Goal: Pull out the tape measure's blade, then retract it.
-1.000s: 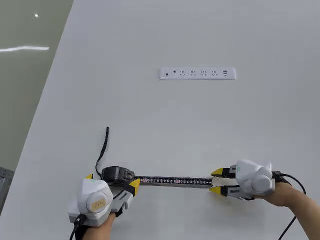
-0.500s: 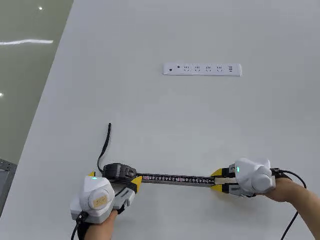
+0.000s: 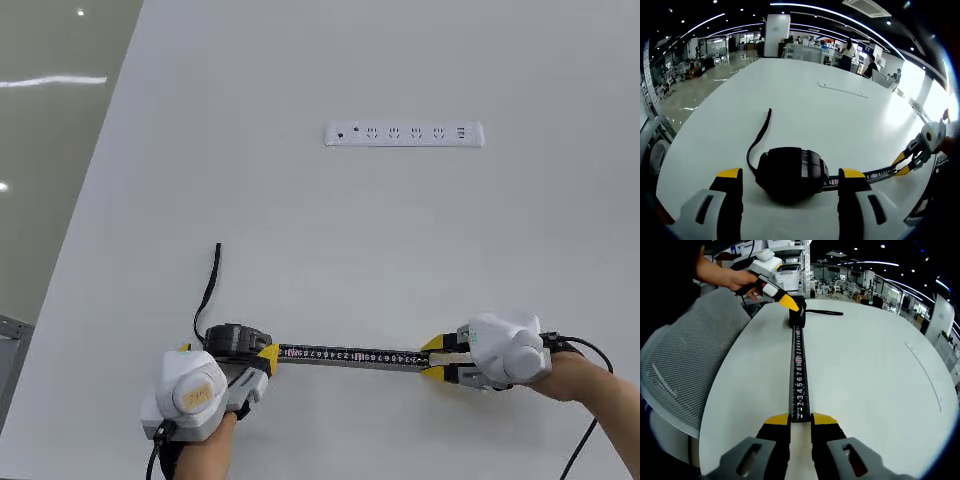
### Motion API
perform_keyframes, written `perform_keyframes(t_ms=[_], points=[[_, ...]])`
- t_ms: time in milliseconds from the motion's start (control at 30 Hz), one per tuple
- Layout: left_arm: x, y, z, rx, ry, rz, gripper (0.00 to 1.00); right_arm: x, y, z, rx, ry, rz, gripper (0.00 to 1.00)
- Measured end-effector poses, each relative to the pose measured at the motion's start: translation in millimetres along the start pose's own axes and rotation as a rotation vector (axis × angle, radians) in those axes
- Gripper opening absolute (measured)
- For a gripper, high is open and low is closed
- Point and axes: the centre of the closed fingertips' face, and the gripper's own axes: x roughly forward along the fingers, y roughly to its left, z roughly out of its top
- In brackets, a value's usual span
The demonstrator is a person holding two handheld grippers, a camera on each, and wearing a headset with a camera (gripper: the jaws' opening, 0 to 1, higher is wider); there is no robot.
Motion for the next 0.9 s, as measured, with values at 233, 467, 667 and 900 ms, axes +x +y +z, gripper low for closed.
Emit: perform_keyframes(t_ms=[233, 467, 667, 900], points=[[3.7, 1.4, 1.1, -0.019, -0.008, 0.035, 0.72, -1.9, 1.1, 1.6, 0.003, 0.004, -0.005, 0.14], [6.5, 0.2, 2.7, -0.041, -0.013, 0.055, 0.66, -1.9, 0.2, 1.1, 0.008, 0.002, -0.010, 0.14], [10.7, -3.2, 3.0, -0.036, -0.015, 0.070, 0.63, -3.5, -1.0, 2.0, 0.013, -0.007, -0.015, 0.14], [9.0, -2.7, 2.7, -0.027, -0.021, 0.087, 0.62, -4.5, -0.3, 3.1, 0.016, -0.012, -0.021, 0.14]])
